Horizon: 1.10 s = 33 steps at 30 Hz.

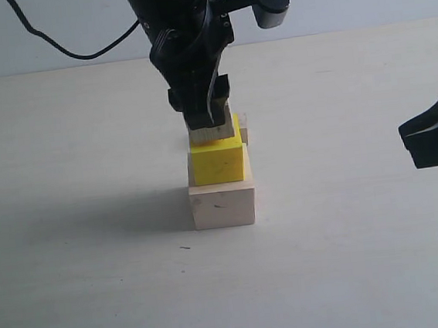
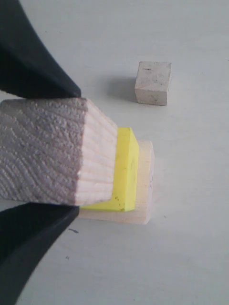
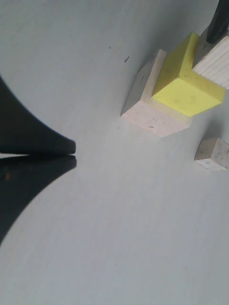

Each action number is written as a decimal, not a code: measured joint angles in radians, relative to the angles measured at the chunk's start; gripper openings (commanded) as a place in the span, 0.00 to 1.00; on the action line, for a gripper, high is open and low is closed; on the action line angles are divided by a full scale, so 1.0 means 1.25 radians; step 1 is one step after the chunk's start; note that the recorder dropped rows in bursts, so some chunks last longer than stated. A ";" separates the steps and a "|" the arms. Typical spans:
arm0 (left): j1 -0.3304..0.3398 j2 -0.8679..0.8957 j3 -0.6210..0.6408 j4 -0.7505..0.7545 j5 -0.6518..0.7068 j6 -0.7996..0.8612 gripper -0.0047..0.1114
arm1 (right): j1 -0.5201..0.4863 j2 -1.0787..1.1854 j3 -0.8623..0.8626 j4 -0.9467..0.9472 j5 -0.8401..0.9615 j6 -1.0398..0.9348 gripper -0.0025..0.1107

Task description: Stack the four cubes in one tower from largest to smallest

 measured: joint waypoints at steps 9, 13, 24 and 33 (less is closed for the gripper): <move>0.000 0.000 0.002 0.000 0.000 0.002 0.04 | 0.000 0.000 0.000 0.000 0.000 0.000 0.02; 0.000 0.000 0.002 0.000 0.000 0.002 0.04 | 0.000 0.000 0.000 0.000 0.000 0.000 0.02; 0.000 0.000 0.002 0.000 0.000 0.002 0.04 | 0.000 0.000 0.000 0.000 0.000 -0.001 0.02; 0.000 0.000 0.002 0.000 0.000 0.012 0.04 | 0.000 0.000 0.000 0.000 0.000 -0.001 0.02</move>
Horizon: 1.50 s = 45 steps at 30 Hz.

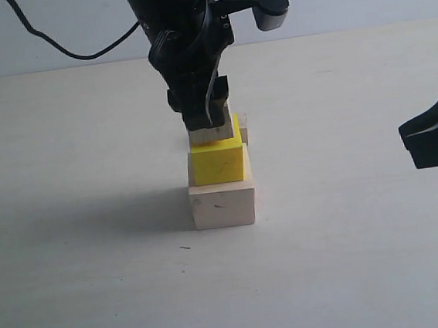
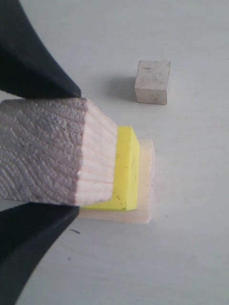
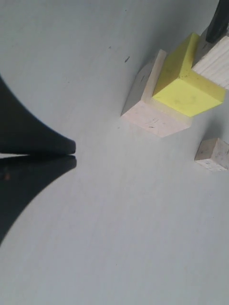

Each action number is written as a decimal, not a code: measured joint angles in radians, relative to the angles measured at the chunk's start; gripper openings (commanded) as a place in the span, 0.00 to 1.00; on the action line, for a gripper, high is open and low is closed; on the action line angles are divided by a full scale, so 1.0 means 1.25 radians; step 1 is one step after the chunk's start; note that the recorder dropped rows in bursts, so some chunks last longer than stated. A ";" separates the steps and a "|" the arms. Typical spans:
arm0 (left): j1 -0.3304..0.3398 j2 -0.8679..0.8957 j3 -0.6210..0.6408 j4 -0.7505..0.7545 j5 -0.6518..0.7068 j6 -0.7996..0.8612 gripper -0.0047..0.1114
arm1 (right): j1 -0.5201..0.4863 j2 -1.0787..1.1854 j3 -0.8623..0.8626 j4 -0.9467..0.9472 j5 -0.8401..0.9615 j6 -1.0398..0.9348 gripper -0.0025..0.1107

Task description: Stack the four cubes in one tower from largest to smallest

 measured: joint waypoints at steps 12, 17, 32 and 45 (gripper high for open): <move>0.000 0.000 0.000 0.000 0.000 0.000 0.04 | 0.000 0.000 0.000 0.000 0.002 0.000 0.02; 0.000 0.000 0.000 0.000 0.000 0.000 0.04 | 0.000 0.000 0.000 0.000 0.002 0.000 0.02; 0.000 0.000 0.000 0.004 0.000 0.000 0.25 | 0.000 0.000 0.000 0.000 0.002 0.000 0.02; 0.000 0.000 0.000 0.004 0.000 0.000 0.52 | 0.000 0.000 0.000 0.000 0.002 0.000 0.02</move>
